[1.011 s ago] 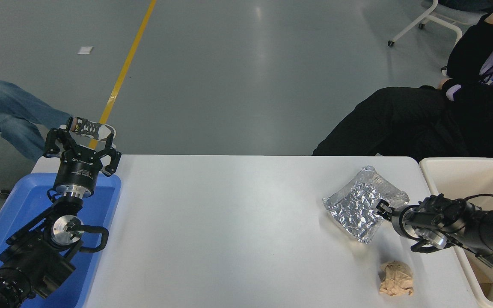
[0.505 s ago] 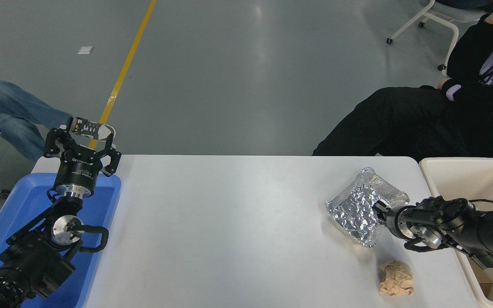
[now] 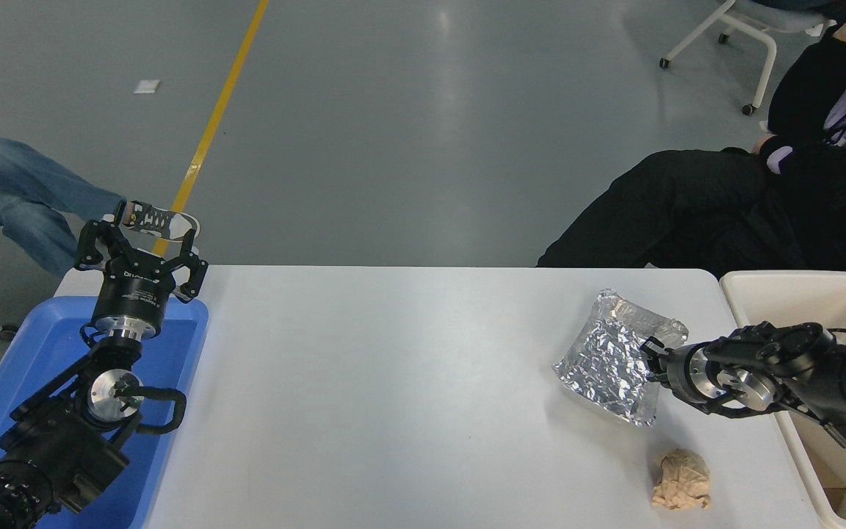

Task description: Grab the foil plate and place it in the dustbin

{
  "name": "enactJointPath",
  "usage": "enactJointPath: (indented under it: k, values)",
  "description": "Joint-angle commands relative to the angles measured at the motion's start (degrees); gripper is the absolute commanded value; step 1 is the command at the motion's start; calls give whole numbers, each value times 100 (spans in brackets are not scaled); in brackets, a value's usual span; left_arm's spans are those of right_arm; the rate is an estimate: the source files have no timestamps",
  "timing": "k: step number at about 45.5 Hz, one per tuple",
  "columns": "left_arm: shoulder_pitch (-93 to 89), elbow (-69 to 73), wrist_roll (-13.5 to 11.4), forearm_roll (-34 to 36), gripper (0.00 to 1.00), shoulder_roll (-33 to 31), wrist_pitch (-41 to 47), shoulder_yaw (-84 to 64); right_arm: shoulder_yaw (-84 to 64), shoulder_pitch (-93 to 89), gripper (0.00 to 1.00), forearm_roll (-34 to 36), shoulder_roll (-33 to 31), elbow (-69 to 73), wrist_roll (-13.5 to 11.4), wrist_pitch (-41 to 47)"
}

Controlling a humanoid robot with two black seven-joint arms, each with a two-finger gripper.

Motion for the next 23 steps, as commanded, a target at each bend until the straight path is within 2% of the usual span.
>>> enactJointPath:
  k: [1,8,23]
  values:
    - [0,0,-1,-1,99,0,-8,0,-1044,1846,0,-269,-460,1342,29,947]
    - [0,0,-1,-1,99,0,1,0,-1536,3077,0,-621,-557,2002,29,1554]
    - [0,0,-1,-1,99,0,1,0,-1695,4993,0,-665,-1120,2723,11,2591]
